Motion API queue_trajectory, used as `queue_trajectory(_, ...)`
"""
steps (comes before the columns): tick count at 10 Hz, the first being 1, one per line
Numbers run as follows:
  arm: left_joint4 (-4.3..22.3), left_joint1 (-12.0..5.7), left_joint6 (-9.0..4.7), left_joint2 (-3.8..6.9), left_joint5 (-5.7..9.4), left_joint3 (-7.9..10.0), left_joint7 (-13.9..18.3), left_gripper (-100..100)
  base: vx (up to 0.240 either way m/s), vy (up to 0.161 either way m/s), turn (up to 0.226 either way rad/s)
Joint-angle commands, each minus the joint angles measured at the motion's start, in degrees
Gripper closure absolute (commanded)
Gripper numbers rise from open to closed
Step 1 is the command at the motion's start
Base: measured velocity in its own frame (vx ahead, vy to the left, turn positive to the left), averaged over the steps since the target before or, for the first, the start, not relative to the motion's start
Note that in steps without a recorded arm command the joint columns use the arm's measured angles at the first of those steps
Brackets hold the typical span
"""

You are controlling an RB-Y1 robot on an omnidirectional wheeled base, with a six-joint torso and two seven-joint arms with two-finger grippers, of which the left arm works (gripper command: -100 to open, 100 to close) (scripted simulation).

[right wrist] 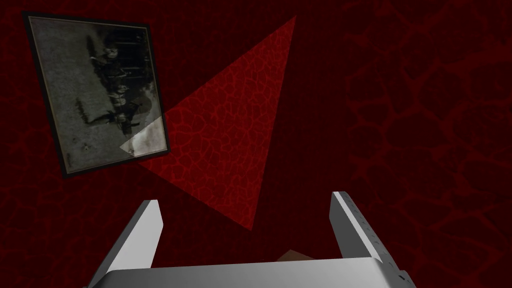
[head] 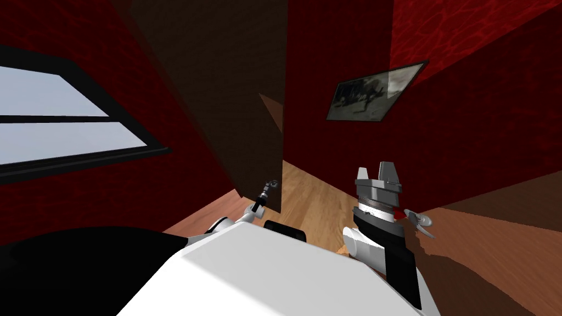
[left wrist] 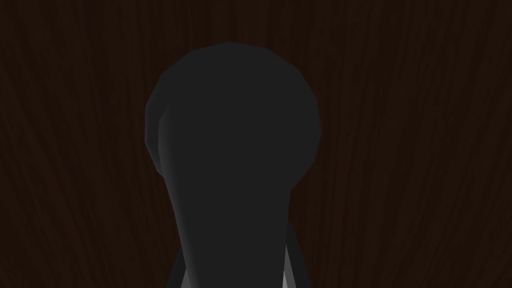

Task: Push the door open

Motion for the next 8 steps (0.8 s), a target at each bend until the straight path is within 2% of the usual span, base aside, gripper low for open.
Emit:
queue_trajectory(1,0.65,-0.68,-0.55,-0.15,0.59,1.15,-0.55,100,0.175,-0.117,0.056)
queue_trajectory(4,0.73,-0.62,-0.45,-0.37,1.26,2.51,-1.23,100,0.159,-0.116,0.048)
queue_trajectory(5,1.49,-0.82,-0.74,0.0,1.27,2.52,-1.11,100,0.066,-0.046,0.044)
queue_trajectory(6,1.63,-0.91,-0.88,0.33,1.62,3.5,-1.36,100,0.123,-0.018,0.052)
queue_trajectory(8,1.74,-0.92,-0.91,0.45,1.86,4.24,-1.58,100,0.177,-0.058,0.053)
